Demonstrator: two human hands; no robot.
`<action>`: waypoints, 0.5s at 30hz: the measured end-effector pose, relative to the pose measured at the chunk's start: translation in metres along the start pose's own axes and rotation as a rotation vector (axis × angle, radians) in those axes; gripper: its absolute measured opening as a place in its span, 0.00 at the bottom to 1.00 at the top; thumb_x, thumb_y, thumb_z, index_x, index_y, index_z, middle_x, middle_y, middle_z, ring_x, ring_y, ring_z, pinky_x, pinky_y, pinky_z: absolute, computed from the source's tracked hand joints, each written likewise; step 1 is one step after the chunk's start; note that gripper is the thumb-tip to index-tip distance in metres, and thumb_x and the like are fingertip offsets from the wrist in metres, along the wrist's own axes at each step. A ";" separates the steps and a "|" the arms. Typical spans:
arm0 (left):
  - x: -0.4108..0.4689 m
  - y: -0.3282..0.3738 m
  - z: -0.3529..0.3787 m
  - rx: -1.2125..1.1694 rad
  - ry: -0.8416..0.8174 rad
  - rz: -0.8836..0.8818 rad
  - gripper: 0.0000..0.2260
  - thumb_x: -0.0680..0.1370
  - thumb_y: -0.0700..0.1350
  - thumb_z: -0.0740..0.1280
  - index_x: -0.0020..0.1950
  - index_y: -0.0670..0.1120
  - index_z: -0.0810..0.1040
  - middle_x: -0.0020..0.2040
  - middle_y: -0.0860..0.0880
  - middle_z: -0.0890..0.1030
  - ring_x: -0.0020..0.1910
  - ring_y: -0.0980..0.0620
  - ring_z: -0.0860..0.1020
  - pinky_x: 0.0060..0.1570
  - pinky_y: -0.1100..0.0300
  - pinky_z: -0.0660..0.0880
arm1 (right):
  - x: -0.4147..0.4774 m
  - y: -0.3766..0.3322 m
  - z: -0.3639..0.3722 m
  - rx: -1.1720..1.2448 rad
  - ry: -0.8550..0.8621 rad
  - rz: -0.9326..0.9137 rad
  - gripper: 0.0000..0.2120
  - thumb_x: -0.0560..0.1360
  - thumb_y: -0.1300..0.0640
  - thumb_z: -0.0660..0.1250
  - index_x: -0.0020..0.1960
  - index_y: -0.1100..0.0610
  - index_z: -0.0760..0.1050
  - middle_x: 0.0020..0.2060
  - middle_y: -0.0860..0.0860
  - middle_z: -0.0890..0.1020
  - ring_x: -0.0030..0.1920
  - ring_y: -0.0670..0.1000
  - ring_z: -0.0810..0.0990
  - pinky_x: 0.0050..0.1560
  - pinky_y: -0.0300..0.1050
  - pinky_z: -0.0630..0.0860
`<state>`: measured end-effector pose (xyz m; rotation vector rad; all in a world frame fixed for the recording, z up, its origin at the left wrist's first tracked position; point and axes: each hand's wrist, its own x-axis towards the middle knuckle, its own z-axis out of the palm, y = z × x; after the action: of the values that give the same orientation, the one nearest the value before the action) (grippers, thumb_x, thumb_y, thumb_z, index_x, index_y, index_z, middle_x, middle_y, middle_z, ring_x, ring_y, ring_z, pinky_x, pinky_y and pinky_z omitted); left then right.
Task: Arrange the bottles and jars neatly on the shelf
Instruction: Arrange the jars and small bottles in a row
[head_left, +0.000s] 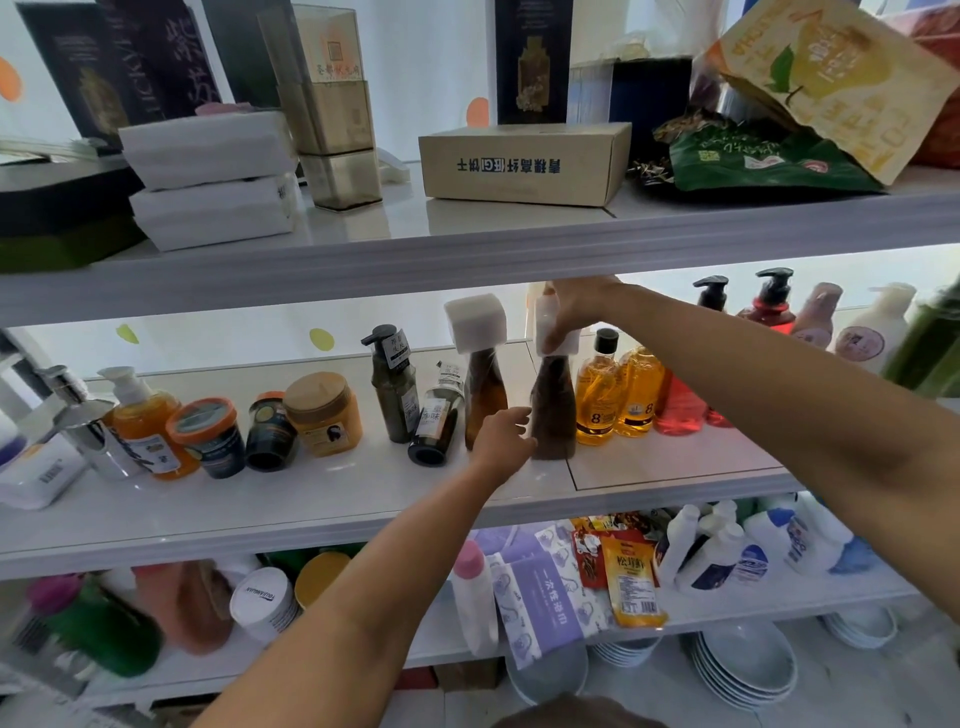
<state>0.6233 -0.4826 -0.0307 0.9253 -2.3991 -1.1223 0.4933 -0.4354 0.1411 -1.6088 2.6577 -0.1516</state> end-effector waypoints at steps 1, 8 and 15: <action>0.000 -0.001 0.001 -0.003 -0.004 -0.008 0.25 0.75 0.36 0.68 0.71 0.42 0.69 0.65 0.43 0.77 0.61 0.48 0.77 0.60 0.56 0.74 | 0.000 -0.002 0.001 0.006 0.010 -0.002 0.36 0.62 0.47 0.78 0.65 0.59 0.70 0.58 0.55 0.77 0.58 0.55 0.75 0.57 0.47 0.74; 0.002 -0.001 0.002 -0.038 -0.001 -0.037 0.23 0.73 0.33 0.67 0.68 0.41 0.71 0.61 0.43 0.79 0.61 0.46 0.77 0.55 0.61 0.71 | 0.005 -0.009 0.017 -0.116 0.232 0.128 0.36 0.64 0.35 0.71 0.62 0.57 0.69 0.57 0.54 0.77 0.60 0.57 0.74 0.55 0.47 0.71; -0.002 -0.002 0.011 -0.050 0.061 -0.021 0.17 0.74 0.31 0.64 0.62 0.39 0.75 0.56 0.41 0.81 0.57 0.46 0.77 0.50 0.63 0.71 | 0.016 -0.006 -0.003 0.062 -0.209 -0.033 0.39 0.65 0.50 0.76 0.71 0.51 0.62 0.69 0.54 0.68 0.67 0.58 0.67 0.67 0.54 0.69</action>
<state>0.6198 -0.4764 -0.0393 0.9567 -2.3070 -1.1396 0.4911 -0.4520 0.1447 -1.5573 2.4473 -0.0627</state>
